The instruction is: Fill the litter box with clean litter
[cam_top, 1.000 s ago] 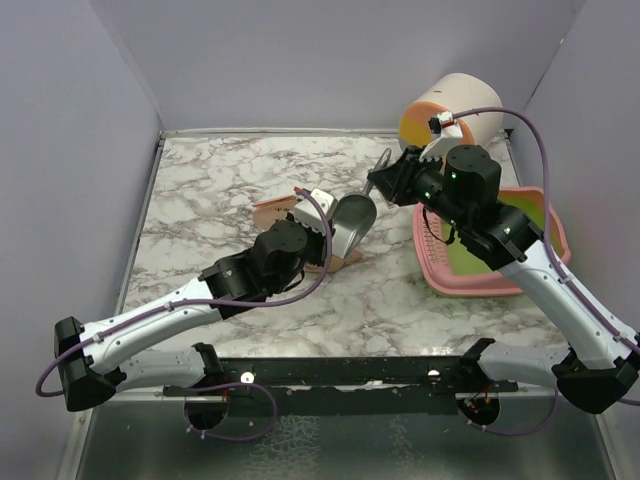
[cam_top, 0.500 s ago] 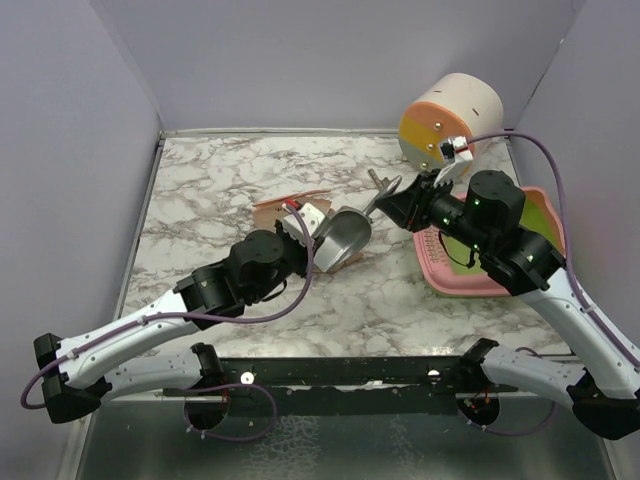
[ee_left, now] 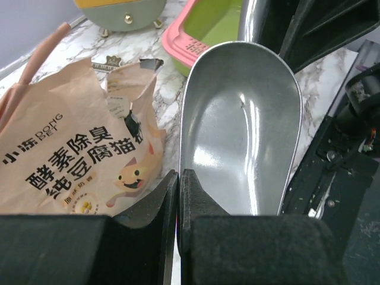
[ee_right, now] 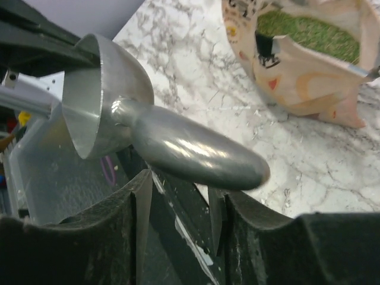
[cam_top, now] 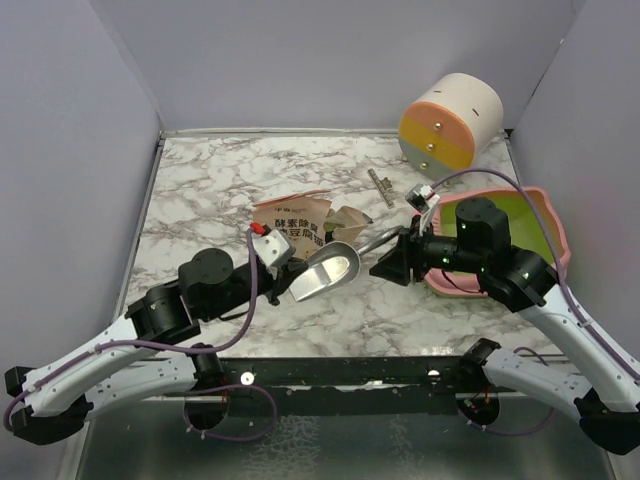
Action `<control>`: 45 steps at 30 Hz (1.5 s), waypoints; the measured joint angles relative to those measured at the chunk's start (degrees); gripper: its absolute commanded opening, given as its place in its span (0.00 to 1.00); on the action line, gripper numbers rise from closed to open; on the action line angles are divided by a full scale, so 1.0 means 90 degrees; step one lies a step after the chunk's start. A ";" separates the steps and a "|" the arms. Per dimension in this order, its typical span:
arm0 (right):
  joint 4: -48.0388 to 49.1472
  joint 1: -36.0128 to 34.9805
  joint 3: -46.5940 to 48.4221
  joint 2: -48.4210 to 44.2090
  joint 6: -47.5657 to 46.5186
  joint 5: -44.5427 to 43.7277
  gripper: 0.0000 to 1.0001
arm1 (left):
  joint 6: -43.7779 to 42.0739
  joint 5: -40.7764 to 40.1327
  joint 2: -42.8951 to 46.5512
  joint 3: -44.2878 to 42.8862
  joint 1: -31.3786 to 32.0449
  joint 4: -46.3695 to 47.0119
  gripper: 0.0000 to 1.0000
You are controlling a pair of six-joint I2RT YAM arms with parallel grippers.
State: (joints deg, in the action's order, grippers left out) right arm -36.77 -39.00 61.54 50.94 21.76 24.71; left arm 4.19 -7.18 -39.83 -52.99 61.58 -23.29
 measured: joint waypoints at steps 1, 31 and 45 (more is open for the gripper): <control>-0.0046 0.0000 -0.0046 -0.0019 -0.0039 0.0107 0.45 | 0.0002 0.0092 0.0121 0.0046 0.0002 -0.0058 0.00; 0.0245 0.0000 -0.0304 -0.0277 -0.0012 0.1583 0.69 | 0.0478 0.0767 0.1756 0.0605 0.0000 -0.0962 0.00; 0.0986 0.0000 0.0070 0.0272 0.0257 0.2137 0.59 | 0.0481 0.0818 0.1639 0.0602 0.0000 -0.0911 0.00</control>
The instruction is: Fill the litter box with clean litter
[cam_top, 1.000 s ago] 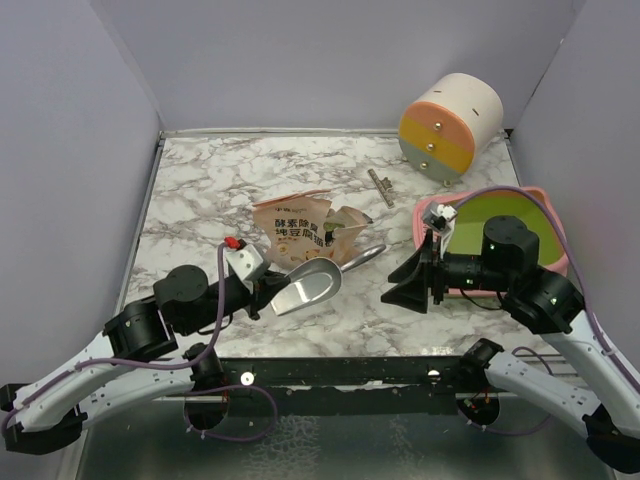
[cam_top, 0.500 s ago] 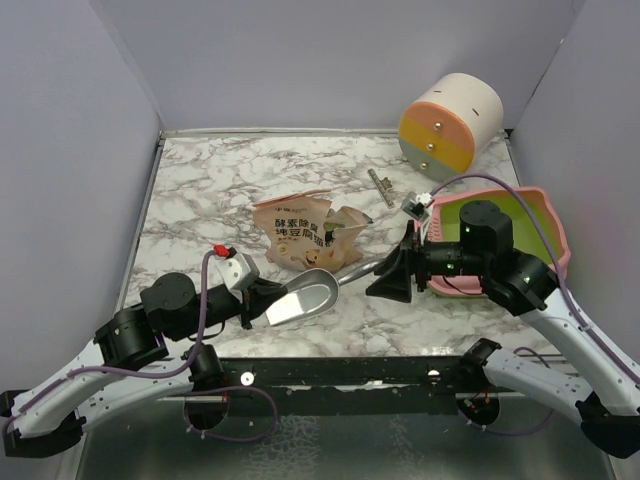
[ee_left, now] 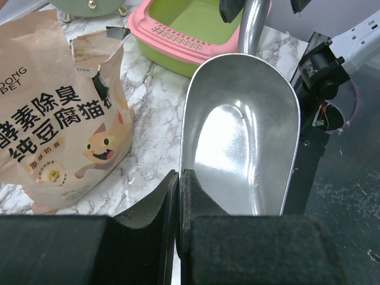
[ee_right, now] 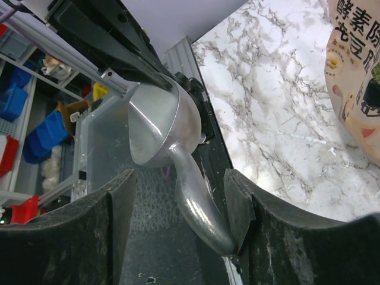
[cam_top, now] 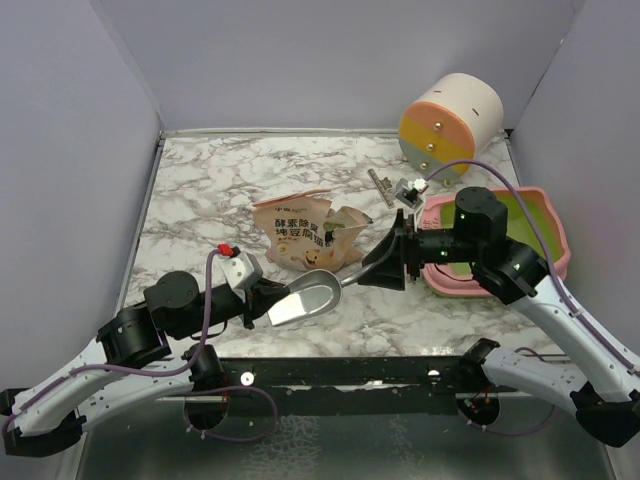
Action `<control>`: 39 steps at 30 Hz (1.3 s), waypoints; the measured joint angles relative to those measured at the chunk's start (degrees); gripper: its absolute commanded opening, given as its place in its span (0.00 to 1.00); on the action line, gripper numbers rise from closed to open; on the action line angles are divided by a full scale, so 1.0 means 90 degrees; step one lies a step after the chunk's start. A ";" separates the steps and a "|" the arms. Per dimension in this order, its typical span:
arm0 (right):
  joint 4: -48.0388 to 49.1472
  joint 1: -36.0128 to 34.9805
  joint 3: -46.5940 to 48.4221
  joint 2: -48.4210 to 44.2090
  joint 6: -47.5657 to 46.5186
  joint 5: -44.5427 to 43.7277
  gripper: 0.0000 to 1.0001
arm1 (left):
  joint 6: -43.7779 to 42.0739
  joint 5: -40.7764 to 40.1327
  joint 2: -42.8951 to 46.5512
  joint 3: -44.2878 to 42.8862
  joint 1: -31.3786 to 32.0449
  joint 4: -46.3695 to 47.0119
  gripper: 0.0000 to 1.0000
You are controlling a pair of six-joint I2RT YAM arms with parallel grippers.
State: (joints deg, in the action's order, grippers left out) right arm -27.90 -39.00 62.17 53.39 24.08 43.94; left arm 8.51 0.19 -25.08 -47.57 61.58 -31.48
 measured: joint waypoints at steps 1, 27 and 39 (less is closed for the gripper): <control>0.0029 0.0000 0.0000 0.0039 0.0027 0.0049 0.58 | 0.0000 0.0000 -0.0002 0.0000 0.0002 0.0012 0.00; 0.0097 0.0000 -0.0333 0.0223 0.0180 0.0228 0.44 | -0.0010 -0.0075 -0.0253 0.0000 0.0005 0.0304 0.00; 0.0134 0.0000 -0.0357 0.0214 0.0296 0.0226 0.40 | -0.0007 -0.0075 -0.0321 0.0000 0.0005 0.0355 0.00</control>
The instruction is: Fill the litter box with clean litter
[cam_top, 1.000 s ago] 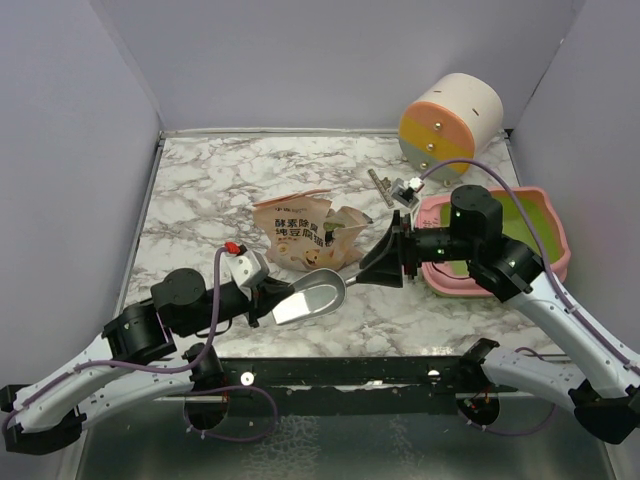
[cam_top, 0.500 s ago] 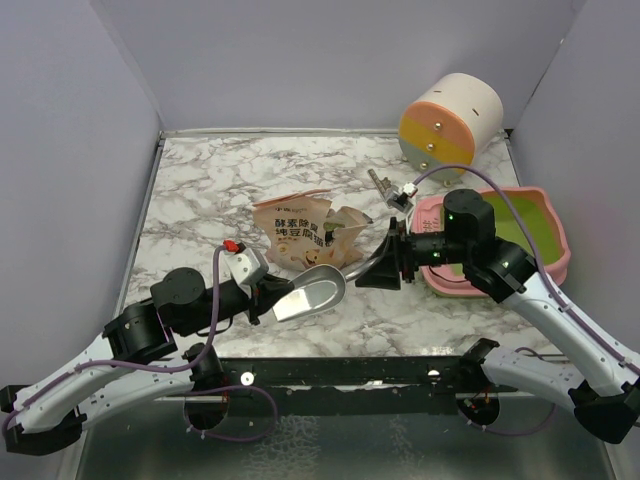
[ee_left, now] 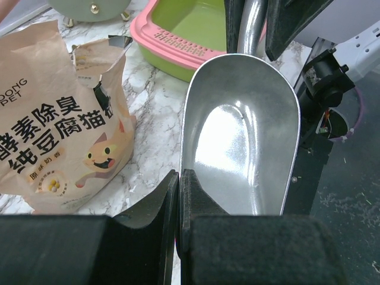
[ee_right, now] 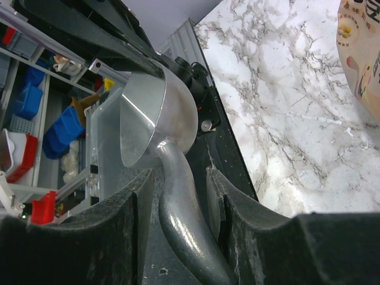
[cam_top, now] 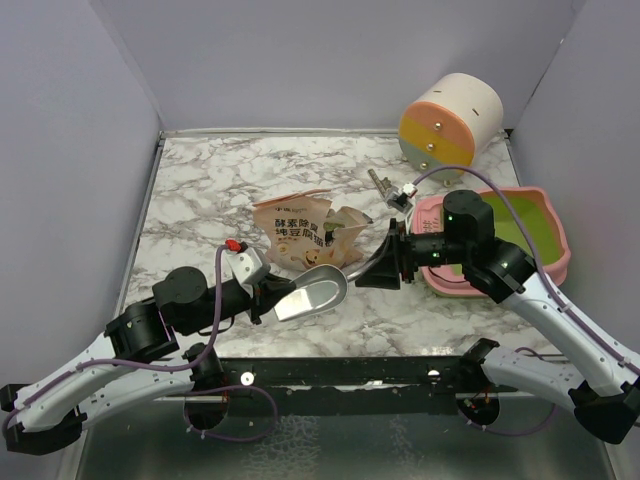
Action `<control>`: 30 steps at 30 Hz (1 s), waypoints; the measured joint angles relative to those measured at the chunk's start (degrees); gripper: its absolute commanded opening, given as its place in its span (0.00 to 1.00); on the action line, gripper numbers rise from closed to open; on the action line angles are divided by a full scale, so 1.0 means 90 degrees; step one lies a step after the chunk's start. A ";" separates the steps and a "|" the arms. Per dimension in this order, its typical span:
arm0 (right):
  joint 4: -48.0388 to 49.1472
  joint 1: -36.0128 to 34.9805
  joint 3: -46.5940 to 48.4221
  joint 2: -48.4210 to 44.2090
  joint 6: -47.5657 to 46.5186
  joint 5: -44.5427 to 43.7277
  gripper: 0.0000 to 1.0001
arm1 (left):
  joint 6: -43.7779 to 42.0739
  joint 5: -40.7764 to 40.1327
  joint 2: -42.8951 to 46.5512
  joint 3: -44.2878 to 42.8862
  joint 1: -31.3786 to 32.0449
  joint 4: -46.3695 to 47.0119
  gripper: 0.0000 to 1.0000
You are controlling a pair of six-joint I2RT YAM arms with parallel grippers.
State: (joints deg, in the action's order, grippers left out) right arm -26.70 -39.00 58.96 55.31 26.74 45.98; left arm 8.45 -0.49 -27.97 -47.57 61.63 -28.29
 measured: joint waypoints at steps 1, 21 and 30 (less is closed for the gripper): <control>0.0010 0.0000 -0.0010 0.0000 0.0015 0.0000 0.40 | 0.0000 0.0000 0.0000 0.0000 0.0000 0.0007 0.00; 0.0338 0.0000 -0.0049 -0.0002 0.0267 -0.0061 0.41 | 0.0019 0.0000 -0.0019 0.0029 0.0000 0.0085 0.00; 0.0520 -0.0036 -0.0005 -0.0005 0.0408 0.0202 0.01 | -0.0010 0.0039 0.0027 0.0087 0.0000 0.0073 0.00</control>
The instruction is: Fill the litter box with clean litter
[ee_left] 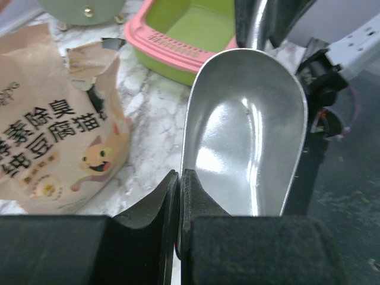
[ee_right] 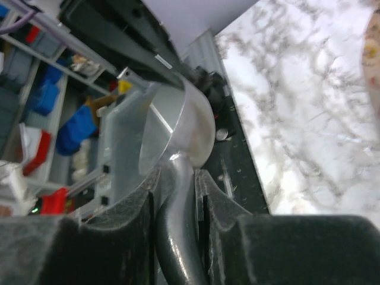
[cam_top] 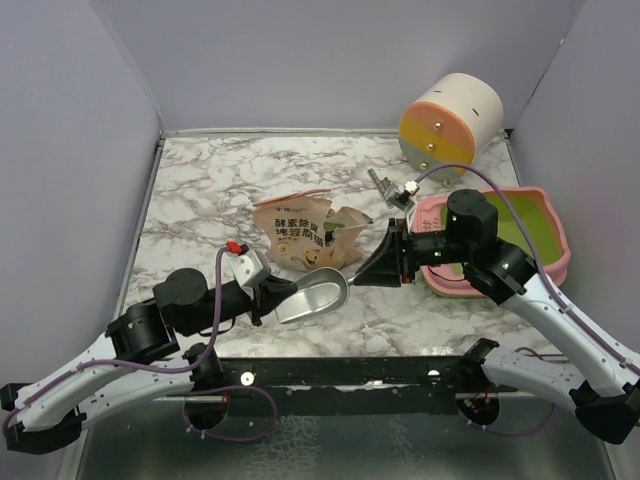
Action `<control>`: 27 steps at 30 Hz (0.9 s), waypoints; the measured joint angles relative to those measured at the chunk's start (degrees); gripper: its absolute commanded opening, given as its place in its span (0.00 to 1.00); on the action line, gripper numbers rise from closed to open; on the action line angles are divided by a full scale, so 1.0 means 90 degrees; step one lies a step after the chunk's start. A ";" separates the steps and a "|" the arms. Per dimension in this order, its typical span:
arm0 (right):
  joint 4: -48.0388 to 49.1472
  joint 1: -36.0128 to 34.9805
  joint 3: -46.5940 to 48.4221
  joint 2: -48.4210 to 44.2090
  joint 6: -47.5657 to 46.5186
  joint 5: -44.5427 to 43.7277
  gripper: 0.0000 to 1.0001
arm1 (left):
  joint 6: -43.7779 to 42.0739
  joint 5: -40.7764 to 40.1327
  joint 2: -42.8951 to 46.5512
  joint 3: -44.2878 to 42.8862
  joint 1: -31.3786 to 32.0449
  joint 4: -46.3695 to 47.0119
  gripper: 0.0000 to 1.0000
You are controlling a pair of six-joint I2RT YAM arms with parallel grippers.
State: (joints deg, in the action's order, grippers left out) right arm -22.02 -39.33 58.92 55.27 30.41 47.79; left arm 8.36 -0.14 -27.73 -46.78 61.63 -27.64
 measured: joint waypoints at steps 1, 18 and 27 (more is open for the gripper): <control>-0.0036 -0.0010 0.0012 -0.0012 -0.0044 0.0007 0.01 | 0.0017 0.0046 0.0010 0.0002 0.0000 0.0017 0.01; -0.1598 0.0007 0.0673 -0.0219 -0.0736 -0.2256 0.01 | -0.0651 -0.1311 -0.0534 -0.0848 0.0024 -0.0041 0.69; -0.2781 0.0007 0.2429 0.0245 -0.1528 -0.4617 0.01 | -0.3147 -0.3271 -0.2443 -0.2013 0.0007 -0.0066 0.81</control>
State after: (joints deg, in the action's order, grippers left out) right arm -47.05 -39.27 80.77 57.47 16.67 6.24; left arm -19.97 -29.58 -49.71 -64.90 61.69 -28.23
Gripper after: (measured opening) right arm 0.248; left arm 0.798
